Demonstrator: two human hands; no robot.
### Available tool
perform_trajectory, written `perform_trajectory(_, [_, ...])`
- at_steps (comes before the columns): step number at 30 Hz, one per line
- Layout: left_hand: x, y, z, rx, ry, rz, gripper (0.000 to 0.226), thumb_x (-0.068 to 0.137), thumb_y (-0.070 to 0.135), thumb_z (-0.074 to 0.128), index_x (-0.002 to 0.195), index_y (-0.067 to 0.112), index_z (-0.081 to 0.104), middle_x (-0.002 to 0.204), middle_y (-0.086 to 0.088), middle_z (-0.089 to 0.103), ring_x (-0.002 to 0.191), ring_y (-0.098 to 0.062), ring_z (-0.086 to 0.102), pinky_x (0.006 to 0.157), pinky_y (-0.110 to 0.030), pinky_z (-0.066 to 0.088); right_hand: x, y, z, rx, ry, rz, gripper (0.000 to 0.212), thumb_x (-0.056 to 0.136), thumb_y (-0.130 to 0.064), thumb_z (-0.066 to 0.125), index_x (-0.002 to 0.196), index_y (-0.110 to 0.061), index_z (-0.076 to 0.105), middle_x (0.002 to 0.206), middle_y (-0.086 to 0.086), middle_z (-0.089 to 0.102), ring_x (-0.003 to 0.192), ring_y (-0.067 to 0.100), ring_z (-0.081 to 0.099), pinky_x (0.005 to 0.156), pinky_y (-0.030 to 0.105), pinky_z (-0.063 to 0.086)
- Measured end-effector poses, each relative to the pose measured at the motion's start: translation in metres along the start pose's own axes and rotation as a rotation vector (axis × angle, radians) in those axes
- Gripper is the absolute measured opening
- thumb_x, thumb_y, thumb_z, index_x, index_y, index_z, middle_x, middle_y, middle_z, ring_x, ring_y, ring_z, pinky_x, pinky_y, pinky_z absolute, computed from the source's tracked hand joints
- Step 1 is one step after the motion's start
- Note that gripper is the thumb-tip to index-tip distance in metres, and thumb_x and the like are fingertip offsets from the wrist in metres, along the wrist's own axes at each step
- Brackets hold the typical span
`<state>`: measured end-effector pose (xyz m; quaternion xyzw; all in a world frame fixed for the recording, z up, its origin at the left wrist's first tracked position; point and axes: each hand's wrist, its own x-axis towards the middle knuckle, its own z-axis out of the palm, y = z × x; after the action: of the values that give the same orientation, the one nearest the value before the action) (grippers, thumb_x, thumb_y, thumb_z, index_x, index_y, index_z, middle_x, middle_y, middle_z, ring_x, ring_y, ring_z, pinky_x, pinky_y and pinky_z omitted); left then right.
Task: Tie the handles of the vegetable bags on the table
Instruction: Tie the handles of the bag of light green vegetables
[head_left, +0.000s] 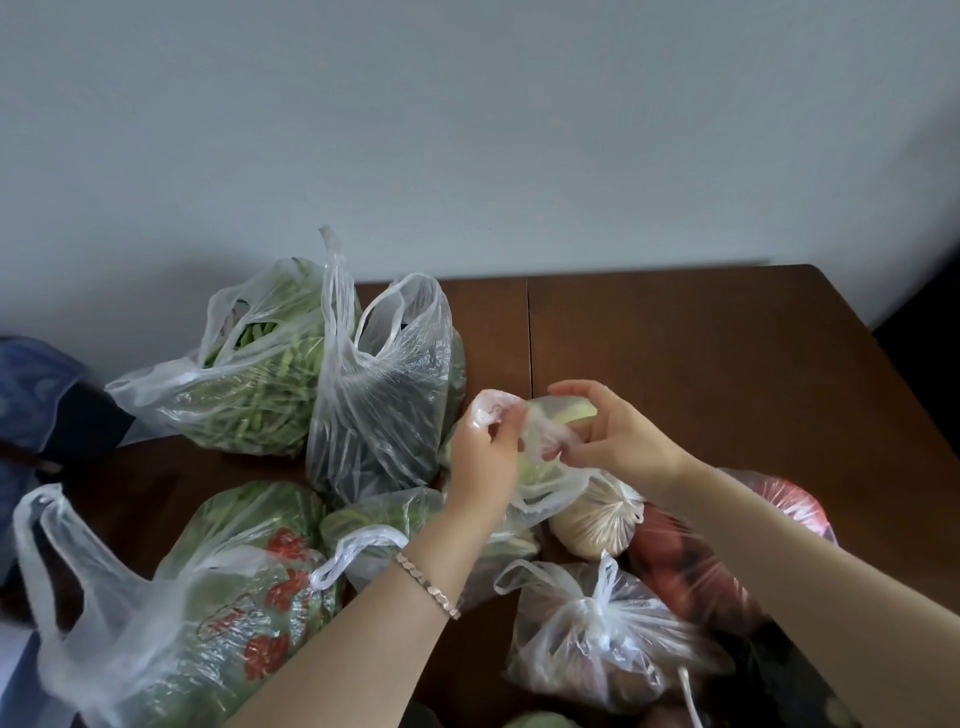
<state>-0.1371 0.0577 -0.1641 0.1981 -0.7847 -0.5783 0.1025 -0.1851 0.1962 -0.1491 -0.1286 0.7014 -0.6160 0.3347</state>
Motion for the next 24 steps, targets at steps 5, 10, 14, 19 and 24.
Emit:
perform_trajectory(5, [0.006, 0.013, 0.010, -0.150, -0.062, -0.550, 0.029, 0.094, 0.030, 0.051, 0.069, 0.017, 0.056, 0.059, 0.003, 0.056, 0.053, -0.012, 0.051, 0.051, -0.019, 0.039, 0.000, 0.008, 0.011, -0.240, 0.292, -0.188, 0.029, 0.075, 0.005, 0.070, 0.084, -0.022, 0.067, 0.068, -0.012, 0.065, 0.062, -0.005, 0.059, 0.067, 0.008, 0.046])
perform_trajectory(10, [0.008, 0.006, 0.006, -0.310, -0.052, -0.572, 0.022, 0.093, 0.022, 0.054, 0.073, 0.013, 0.056, 0.034, 0.010, 0.048, 0.052, -0.009, 0.047, 0.044, -0.018, 0.031, -0.001, 0.022, 0.008, -0.478, 0.395, -0.341, 0.008, 0.076, -0.006, 0.072, 0.084, -0.007, 0.073, 0.073, -0.007, 0.062, 0.076, 0.002, 0.058, 0.074, 0.003, 0.041])
perform_trajectory(14, [0.008, 0.000, 0.002, -0.408, -0.080, -0.585, 0.023, 0.094, 0.015, 0.051, 0.071, 0.012, 0.052, 0.032, 0.007, 0.043, 0.051, -0.009, 0.043, 0.034, -0.014, 0.029, -0.001, 0.024, 0.008, -0.645, 0.288, -0.363, 0.016, 0.088, -0.020, 0.060, 0.088, -0.005, 0.062, 0.090, -0.001, 0.056, 0.081, 0.010, 0.051, 0.074, 0.003, 0.035])
perform_trajectory(19, [0.006, 0.004, 0.002, -0.351, -0.177, -0.594, 0.026, 0.097, 0.018, 0.047, 0.074, 0.010, 0.056, 0.059, -0.002, 0.053, 0.048, -0.009, 0.043, 0.034, -0.015, 0.027, -0.008, 0.018, 0.013, -0.566, 0.320, -0.544, 0.021, 0.091, -0.026, 0.048, 0.074, -0.015, 0.052, 0.091, -0.005, 0.054, 0.093, 0.003, 0.043, 0.083, 0.005, 0.031])
perform_trajectory(24, [0.010, -0.008, -0.002, -0.030, -0.051, -0.478, 0.037, 0.093, 0.017, 0.046, 0.057, 0.011, 0.049, 0.054, -0.003, 0.047, 0.051, -0.016, 0.042, 0.047, -0.023, 0.033, -0.016, 0.005, 0.025, -0.302, 0.311, -0.505, 0.021, 0.090, -0.021, 0.047, 0.070, -0.019, 0.052, 0.069, -0.014, 0.053, 0.074, 0.002, 0.048, 0.072, 0.012, 0.037])
